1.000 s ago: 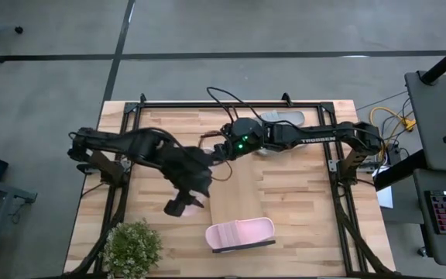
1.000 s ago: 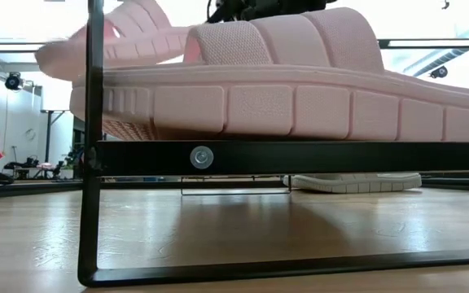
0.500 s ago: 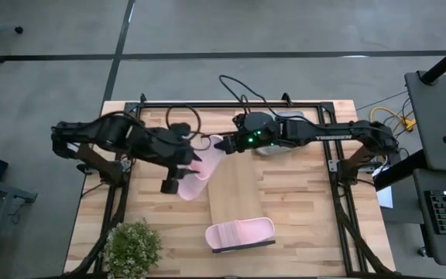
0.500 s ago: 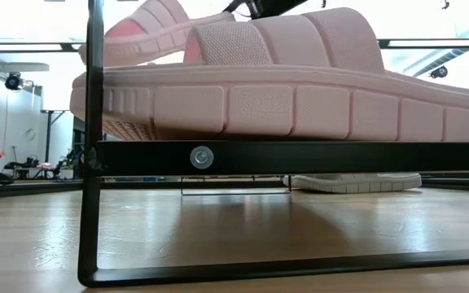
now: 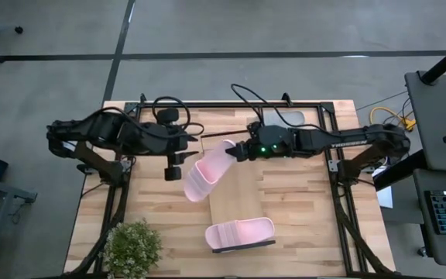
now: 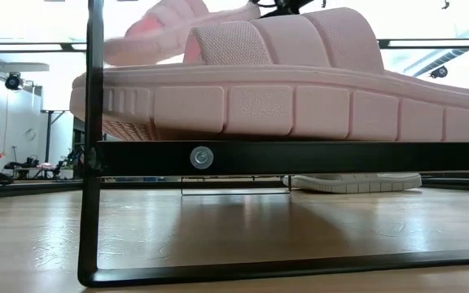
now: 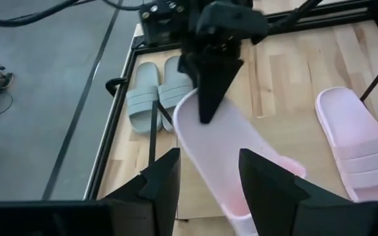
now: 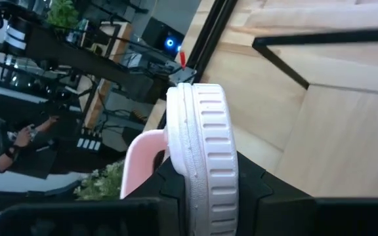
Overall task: Pick and place slides into the shelf
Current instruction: Put the pink slide on the shelf
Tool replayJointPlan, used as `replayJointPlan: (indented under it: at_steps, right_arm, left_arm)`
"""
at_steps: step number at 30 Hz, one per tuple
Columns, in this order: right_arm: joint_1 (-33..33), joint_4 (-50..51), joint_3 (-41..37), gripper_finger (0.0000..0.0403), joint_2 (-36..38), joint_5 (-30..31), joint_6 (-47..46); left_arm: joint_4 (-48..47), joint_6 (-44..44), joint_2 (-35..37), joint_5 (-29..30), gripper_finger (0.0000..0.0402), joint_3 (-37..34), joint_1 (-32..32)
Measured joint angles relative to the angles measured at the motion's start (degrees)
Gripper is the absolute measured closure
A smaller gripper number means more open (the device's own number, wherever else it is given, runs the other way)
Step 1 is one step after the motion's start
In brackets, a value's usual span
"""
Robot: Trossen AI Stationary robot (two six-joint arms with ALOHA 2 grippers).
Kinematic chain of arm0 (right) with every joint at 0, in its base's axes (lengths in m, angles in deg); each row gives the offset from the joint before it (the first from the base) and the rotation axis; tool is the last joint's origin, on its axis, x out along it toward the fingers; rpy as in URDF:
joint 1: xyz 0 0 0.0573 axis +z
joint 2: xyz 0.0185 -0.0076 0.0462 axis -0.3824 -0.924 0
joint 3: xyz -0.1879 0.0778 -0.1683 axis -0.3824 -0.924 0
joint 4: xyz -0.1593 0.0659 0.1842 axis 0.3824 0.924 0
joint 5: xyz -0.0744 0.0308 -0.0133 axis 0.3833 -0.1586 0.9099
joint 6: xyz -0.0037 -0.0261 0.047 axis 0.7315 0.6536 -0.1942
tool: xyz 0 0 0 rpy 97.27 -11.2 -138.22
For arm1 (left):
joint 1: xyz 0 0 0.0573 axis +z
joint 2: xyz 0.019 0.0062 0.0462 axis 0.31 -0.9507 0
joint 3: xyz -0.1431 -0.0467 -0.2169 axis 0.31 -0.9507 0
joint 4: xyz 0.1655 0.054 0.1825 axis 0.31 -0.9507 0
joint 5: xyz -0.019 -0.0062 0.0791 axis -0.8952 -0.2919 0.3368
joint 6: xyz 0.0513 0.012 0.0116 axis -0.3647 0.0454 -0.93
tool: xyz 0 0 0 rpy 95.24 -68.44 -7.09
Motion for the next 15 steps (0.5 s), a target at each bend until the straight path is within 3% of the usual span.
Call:
replayJointPlan:
  at_steps: [15]
  right_arm:
    - [7.6, -20.0, -16.7, 0.0346, 4.7, 12.0, -10.6]
  left_arm:
    - [0.0, -0.5, -0.1, 0.9, 0.0262, -0.8, 0.0]
